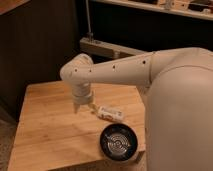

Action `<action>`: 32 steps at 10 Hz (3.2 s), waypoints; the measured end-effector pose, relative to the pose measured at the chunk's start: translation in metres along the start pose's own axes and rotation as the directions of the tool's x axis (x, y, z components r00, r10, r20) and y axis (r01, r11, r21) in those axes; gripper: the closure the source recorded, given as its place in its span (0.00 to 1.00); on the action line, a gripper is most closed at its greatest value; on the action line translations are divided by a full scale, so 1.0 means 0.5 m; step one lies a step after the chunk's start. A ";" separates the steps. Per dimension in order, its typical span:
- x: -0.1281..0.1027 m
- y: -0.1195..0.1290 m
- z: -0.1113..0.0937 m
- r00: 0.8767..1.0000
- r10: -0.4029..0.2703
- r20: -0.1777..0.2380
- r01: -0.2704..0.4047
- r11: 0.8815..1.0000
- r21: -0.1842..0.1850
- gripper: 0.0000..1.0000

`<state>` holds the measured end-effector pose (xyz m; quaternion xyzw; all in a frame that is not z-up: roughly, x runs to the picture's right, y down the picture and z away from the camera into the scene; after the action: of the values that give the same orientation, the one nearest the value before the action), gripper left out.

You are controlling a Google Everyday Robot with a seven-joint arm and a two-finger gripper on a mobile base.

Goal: Place the bottle in the ceramic bowl

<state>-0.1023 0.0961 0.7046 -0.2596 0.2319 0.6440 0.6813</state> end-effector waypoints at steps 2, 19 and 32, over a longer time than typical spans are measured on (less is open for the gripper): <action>0.000 0.000 0.000 1.000 0.000 0.000 0.000 1.000 0.000 0.35; 0.000 0.000 0.000 1.000 0.000 0.000 0.000 1.000 0.000 0.35; -0.194 -0.081 -0.059 0.986 -0.133 0.097 0.131 0.991 0.023 0.35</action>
<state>-0.0675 0.0021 0.7476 -0.2367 0.1860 0.6074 0.7351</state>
